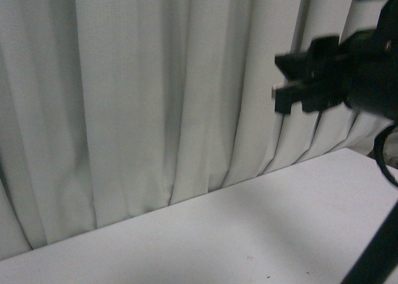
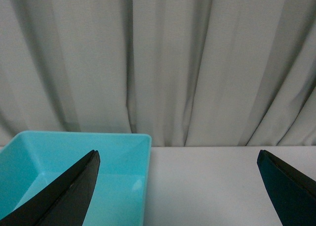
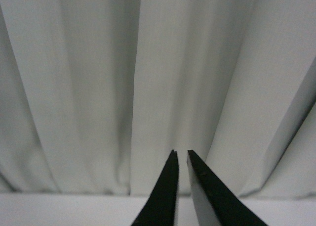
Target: Wind up and store yellow beetle toy
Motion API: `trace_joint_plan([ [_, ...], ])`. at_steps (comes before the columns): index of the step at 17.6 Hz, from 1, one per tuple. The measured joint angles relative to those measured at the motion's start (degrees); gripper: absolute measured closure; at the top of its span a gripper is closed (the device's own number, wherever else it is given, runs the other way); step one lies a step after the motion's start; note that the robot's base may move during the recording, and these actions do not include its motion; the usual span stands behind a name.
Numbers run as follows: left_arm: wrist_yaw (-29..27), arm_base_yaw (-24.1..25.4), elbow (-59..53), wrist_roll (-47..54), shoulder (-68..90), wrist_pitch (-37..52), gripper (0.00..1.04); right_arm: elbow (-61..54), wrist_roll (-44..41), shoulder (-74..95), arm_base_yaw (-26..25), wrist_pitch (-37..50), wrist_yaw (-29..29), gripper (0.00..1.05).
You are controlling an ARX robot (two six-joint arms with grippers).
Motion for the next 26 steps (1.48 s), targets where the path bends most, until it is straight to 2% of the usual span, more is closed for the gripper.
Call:
trace_joint_plan([
  [1, 0.00, 0.00, 0.00, 0.00, 0.00, 0.00, 0.07, -3.48, 2.36, -0.50, 0.00, -0.81, 0.00, 1.02],
  [2, 0.02, 0.00, 0.00, 0.00, 0.00, 0.00, 0.07, -5.81, 3.41, -1.79, 0.00, -0.92, 0.00, 1.03],
  [5, 0.00, 0.00, 0.00, 0.02, 0.00, 0.02, 0.07, -9.51, 4.70, -8.81, 0.00, -1.09, -0.02, 1.03],
  [13, 0.02, 0.00, 0.00, 0.02, 0.00, 0.00, 0.07, -17.33, 4.92, -25.29, 0.00, -11.21, 0.02, 1.03],
  [15, 0.02, 0.00, 0.00, 0.02, 0.00, 0.00, 0.07, -19.30, 4.98, -27.32, 0.00, -9.81, -0.02, 1.03],
  [22, 0.00, 0.00, 0.00, 0.00, 0.00, 0.02, 0.07, -19.74, 5.05, -41.53, 0.00, -23.58, 0.02, 1.03],
  [26, 0.00, 0.00, 0.00, 0.00, 0.00, 0.02, 0.07, -19.74, 5.05, -44.85, 0.00, -27.08, 0.00, 1.03],
])
